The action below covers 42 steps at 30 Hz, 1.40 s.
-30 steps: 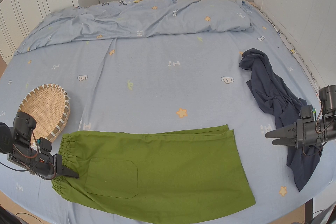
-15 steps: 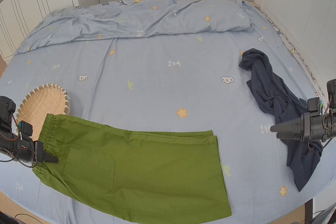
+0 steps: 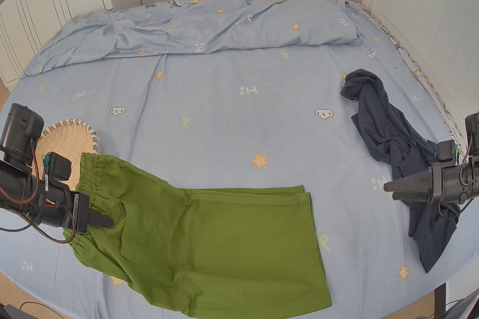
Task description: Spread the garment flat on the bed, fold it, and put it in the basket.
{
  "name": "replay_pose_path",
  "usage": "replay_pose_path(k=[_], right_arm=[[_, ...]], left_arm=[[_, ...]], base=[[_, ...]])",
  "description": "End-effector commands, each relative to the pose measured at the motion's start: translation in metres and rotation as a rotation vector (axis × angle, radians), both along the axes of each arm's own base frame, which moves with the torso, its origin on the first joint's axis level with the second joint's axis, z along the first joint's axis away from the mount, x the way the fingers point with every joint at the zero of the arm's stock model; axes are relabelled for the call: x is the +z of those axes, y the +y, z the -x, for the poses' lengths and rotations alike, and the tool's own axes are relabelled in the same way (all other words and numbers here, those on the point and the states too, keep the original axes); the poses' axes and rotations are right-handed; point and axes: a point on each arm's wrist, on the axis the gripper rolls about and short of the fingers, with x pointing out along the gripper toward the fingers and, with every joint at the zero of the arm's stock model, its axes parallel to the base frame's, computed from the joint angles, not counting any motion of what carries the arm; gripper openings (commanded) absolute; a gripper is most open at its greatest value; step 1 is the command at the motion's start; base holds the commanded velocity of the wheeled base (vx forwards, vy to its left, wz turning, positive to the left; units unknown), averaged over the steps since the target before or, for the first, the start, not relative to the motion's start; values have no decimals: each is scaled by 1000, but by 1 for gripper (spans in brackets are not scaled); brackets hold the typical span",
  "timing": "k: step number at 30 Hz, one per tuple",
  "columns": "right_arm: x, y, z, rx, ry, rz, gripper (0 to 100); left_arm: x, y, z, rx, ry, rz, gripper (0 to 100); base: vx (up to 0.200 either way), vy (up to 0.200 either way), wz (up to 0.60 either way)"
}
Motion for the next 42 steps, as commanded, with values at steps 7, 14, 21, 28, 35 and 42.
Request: replay_pose_path(k=[7,14,21,28,35,42], right_arm=[[-1,1,-1,5,9,1,100],[-3,2,-2,8,13,3,100],[-9,3,-6,8,35,14,100],[-14,6,-9,11,52,28,100],[-16,6,-8,15,45,40,100],[-15,6,-8,15,43,40,100]], left_arm=[[26,-81,0,-213,-102,-47,0],[6,-130,-14,-302,-41,-69,0],[-9,-166,-14,-324,-64,-95,0],[-10,-186,-1,-350,-66,-49,0],[-20,-202,-3,-343,-59,-20,0],[-28,-216,-4,-332,-54,18,0]], base=[[0,0,0],[0,0,0],[0,0,0],[0,0,0],[0,0,0],[0,0,0]])
